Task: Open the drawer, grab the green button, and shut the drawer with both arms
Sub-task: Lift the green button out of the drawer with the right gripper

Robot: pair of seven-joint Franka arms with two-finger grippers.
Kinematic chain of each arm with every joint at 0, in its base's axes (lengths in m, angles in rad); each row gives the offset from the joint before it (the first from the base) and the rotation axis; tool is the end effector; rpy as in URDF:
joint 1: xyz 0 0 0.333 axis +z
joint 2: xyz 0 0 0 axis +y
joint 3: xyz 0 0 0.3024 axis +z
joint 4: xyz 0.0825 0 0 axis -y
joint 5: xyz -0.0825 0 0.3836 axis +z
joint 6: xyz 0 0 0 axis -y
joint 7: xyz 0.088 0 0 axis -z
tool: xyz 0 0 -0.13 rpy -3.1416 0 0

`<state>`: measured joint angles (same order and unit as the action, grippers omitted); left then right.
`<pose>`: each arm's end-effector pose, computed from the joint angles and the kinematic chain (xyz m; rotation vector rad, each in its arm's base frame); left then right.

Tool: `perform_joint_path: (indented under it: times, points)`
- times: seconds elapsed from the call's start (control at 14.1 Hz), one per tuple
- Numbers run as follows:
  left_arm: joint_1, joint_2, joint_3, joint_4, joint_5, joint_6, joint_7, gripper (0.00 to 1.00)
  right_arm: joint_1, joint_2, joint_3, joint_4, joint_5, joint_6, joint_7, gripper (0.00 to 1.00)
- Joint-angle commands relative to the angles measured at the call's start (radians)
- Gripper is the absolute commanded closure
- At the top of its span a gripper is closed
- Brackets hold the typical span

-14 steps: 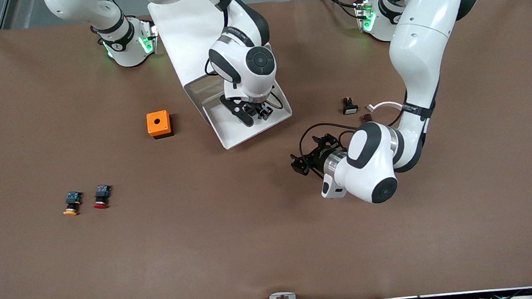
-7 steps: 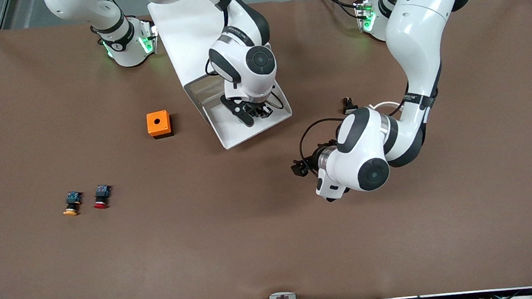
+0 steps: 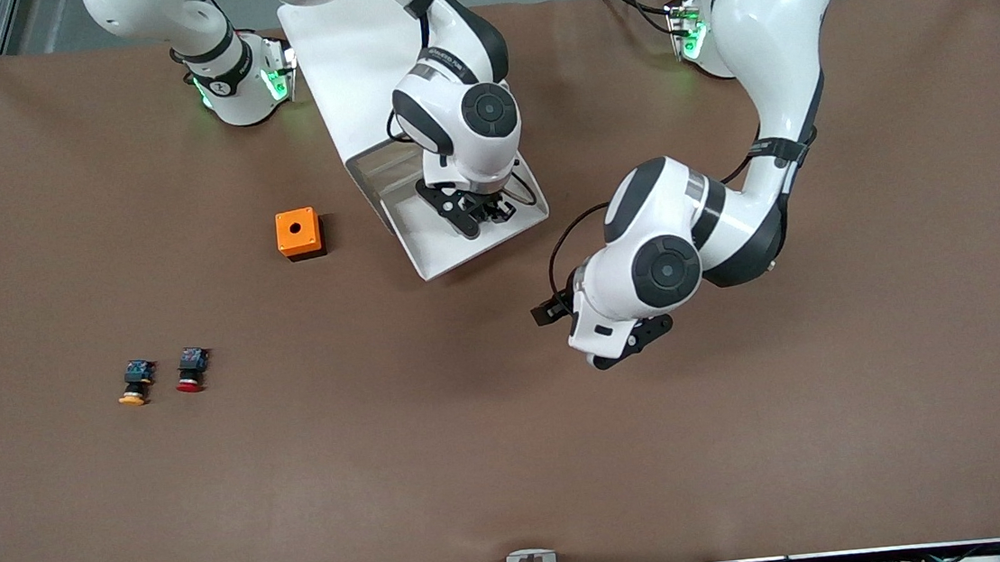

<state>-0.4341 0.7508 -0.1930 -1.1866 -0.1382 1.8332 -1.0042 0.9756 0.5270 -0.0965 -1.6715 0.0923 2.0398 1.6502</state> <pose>0.6018 -0.4117 0.3087 2.9210 0.6906 -0.3856 0.4050 0.5072 0.2534 2.7574 -1.1822 -0.1128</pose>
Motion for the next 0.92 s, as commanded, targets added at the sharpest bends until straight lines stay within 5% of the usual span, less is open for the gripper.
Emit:
perform_joint_path:
  times: [0.0,0.28,0.85]
  points:
    - [-0.026,-0.021,0.001,-0.053,0.080,0.087,-0.082,0.01,-0.046,-0.018,0.001,0.087,-0.005,-0.116,-0.033,1.00]
    - [-0.055,-0.013,0.000,-0.054,0.218,0.173,-0.140,0.01,-0.135,-0.050,0.000,0.151,0.000,-0.231,-0.179,1.00]
    - [-0.069,-0.008,-0.008,-0.099,0.230,0.176,-0.203,0.01,-0.440,-0.082,-0.002,0.132,-0.002,-0.215,-0.821,1.00]
